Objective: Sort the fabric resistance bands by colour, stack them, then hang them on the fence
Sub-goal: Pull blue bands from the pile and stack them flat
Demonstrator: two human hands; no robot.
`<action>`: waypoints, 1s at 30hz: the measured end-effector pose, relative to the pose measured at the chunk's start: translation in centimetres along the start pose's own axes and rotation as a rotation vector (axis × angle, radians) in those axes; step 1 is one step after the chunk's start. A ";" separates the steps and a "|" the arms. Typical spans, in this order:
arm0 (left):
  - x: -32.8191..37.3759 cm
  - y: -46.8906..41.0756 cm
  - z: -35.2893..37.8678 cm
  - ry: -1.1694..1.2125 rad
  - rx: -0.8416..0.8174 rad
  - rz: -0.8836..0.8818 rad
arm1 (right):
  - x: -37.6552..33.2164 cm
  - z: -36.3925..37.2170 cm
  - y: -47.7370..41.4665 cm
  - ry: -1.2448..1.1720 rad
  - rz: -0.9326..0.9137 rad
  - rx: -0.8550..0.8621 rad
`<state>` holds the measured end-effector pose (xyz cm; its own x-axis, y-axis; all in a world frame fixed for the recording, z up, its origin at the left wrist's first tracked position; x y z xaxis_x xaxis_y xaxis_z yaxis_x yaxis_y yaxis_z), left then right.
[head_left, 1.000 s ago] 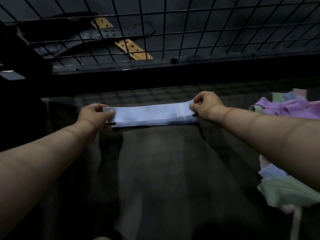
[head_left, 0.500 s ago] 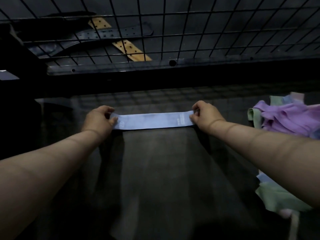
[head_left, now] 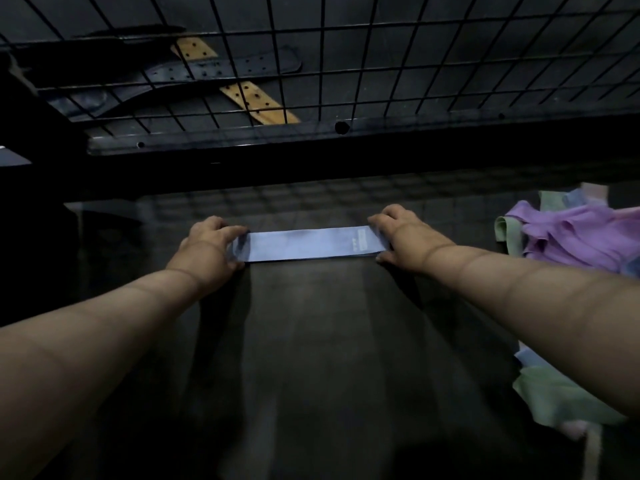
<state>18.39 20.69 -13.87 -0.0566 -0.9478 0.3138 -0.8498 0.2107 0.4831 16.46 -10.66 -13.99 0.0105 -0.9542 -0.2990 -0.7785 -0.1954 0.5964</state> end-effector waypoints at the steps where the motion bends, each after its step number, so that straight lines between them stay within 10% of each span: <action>1: -0.3 0.1 0.0 0.046 0.030 -0.031 | 0.4 0.1 0.1 -0.085 0.044 0.020; 6: -4.1 1.8 0.7 0.557 0.215 -0.499 | 2.4 1.1 0.2 -0.493 0.348 0.188; 14: -3.5 1.6 1.5 0.936 0.158 -0.613 | 2.5 1.5 -0.4 -0.714 0.507 0.153; 30: -3.8 1.4 1.3 0.722 0.157 -0.623 | 2.4 0.4 -1.4 -0.530 0.442 0.195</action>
<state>16.70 24.26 -15.42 0.7191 -0.4922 0.4907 -0.6819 -0.3636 0.6346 17.33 -12.55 -15.87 -0.5997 -0.6863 -0.4115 -0.7380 0.2756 0.6160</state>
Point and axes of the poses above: each hand's wrist, its own y-axis away from the middle knuckle, its own z-axis out of the palm, x = y × z, the point moved 7 cm from there along -y, towards the middle knuckle, and after that the axes turned 9 degrees about -x, right-handed, at the moved point
